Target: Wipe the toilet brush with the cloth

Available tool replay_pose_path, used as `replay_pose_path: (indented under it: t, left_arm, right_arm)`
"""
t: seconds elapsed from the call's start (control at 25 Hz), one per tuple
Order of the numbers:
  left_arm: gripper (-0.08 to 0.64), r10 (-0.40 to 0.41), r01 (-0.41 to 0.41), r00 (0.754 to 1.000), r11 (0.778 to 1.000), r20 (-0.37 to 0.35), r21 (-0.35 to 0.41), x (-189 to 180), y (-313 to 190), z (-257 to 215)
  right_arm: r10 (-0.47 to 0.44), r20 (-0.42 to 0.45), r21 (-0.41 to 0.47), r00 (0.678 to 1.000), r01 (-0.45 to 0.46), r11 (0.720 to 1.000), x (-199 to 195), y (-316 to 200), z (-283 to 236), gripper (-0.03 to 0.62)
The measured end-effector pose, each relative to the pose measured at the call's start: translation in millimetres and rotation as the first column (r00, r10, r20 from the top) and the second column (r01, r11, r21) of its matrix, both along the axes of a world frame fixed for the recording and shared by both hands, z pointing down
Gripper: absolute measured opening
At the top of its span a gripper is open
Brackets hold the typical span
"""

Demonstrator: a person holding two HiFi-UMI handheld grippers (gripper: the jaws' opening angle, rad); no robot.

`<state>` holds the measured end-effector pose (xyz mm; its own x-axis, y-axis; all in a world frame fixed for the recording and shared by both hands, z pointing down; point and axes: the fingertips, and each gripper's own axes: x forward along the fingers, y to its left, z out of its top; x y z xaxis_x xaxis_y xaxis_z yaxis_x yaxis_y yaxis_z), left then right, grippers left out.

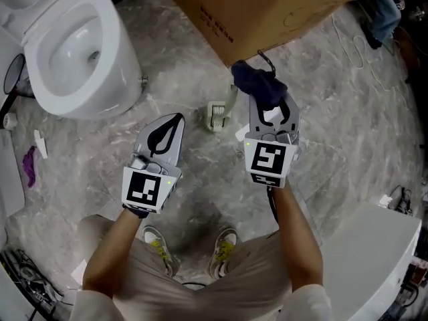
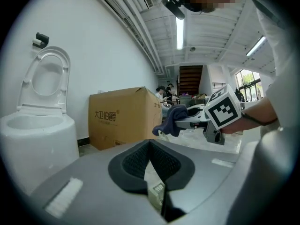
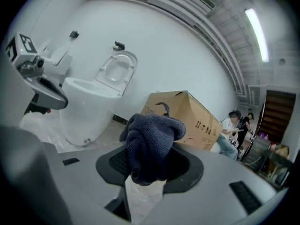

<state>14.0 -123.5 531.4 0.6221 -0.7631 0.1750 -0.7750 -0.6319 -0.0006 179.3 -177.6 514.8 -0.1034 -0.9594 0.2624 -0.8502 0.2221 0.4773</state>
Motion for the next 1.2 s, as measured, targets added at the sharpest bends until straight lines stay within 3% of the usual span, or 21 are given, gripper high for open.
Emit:
replay_pose_path:
  t: [0.12,0.2,0.32,0.44,0.52,0.64,0.72,0.88,1.12,1.2]
  left_arm:
    - [0.002,0.061,-0.061,0.998,0.998,0.017,0.03,8,0,13]
    - [0.002,0.082,-0.084,0.996,0.994,0.032,0.065,10,-3,12]
    - [0.002,0.084,-0.084,0.996,0.995,0.005,0.046,10,-4,13]
    - [0.002,0.082,-0.082,0.997,0.996,-0.009,0.047,10,-7,14]
    - [0.002,0.094,-0.094,0.996,0.994,-0.006,0.055,16,-11,16]
    - [0.002,0.13,-0.129,0.992,0.99,-0.002,0.062,29,-12,21]
    - [0.002,0.136,-0.135,0.991,0.99,-0.009,0.05,34,-14,25]
    - [0.002,0.143,-0.143,0.99,0.988,-0.009,0.052,35,-15,28]
    - [0.002,0.127,-0.127,0.992,0.992,-0.01,0.021,22,-22,37]
    - [0.002,0.135,-0.135,0.991,0.991,-0.007,0.02,21,-21,38]
  right_arm:
    - [0.038,-0.187,-0.003,0.982,-0.039,0.999,14,-8,9,0.164]
    - [0.061,-0.243,0.005,0.968,-0.062,0.998,22,-13,8,0.164]
    - [0.123,-0.269,0.031,0.955,-0.12,0.992,42,-10,-1,0.164]
    - [0.198,-0.203,0.084,0.959,-0.185,0.979,60,-9,-22,0.164]
    - [0.196,-0.183,0.084,0.963,-0.184,0.979,59,-12,-26,0.164]
    - [0.135,-0.3,0.027,0.944,-0.133,0.991,42,-17,-5,0.164]
    - [0.075,-0.393,0.0,0.916,-0.081,0.997,23,-21,12,0.164]
    - [-0.025,-0.571,-0.032,0.82,0.008,0.999,-8,-22,34,0.164]
    - [-0.072,-0.718,-0.054,0.692,0.048,0.997,-27,-15,47,0.164]
    - [-0.094,-0.741,-0.072,0.665,0.06,0.996,-32,-12,56,0.163]
